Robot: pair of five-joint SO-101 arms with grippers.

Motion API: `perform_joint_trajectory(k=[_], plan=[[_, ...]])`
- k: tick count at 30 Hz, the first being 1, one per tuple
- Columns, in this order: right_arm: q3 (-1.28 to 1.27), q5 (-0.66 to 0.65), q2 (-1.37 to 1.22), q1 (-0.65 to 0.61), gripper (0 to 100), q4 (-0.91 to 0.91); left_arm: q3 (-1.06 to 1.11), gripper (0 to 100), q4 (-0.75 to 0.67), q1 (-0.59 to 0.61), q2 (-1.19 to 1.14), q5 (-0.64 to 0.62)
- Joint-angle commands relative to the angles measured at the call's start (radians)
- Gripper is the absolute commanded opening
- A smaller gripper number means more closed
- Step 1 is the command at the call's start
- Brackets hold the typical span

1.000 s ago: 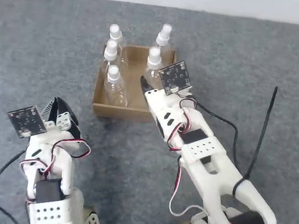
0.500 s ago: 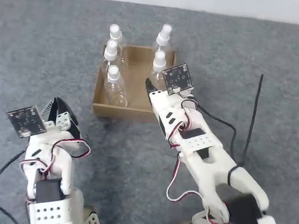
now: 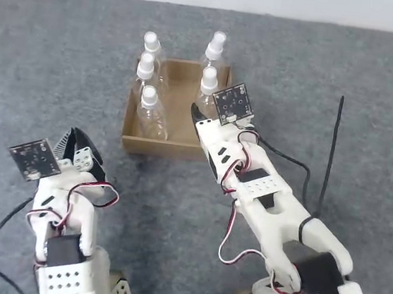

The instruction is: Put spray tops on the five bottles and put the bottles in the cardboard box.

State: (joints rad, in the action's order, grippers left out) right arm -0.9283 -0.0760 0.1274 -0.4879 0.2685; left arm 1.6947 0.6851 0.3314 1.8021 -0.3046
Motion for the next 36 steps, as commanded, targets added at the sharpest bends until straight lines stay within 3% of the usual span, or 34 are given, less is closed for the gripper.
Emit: perform_joint_trajectory(k=[1, 36], plan=[[0.069, 0.012, 0.007, 0.002, 3.9, 0.019, -0.01, 1, 0.011, 0.003, 0.018, 0.009], [0.043, 0.006, -0.096, -0.036, 3.9, 0.127, -0.01, 1, 0.011, 0.003, 0.017, 0.009]])
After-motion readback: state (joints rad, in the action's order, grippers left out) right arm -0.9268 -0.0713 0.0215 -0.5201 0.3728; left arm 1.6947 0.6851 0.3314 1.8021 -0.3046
